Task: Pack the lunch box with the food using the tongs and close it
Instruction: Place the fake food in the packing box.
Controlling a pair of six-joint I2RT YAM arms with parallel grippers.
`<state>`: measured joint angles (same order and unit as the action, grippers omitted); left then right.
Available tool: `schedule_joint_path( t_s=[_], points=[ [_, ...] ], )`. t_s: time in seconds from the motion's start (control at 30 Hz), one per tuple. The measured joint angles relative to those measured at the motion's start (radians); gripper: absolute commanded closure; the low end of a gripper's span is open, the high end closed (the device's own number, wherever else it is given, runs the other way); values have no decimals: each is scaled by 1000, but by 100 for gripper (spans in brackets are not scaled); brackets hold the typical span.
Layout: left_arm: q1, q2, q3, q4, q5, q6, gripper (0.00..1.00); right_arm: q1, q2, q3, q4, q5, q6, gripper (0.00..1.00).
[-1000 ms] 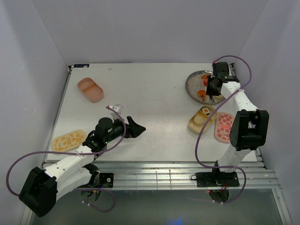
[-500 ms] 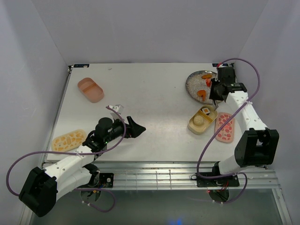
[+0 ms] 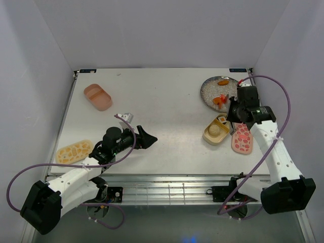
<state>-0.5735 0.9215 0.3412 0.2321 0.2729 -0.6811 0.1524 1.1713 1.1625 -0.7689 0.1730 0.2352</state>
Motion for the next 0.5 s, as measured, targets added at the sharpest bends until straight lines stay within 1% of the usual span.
schedule_joint_path(
  t_s=[0.23,0.5],
  points=[
    [0,0,0,0,0,0,2,79,-134,-94,-103,-6,101,92],
    [0,2,0,0,0,0,2,107,-268,-153,-208,-12,229,92]
  ],
)
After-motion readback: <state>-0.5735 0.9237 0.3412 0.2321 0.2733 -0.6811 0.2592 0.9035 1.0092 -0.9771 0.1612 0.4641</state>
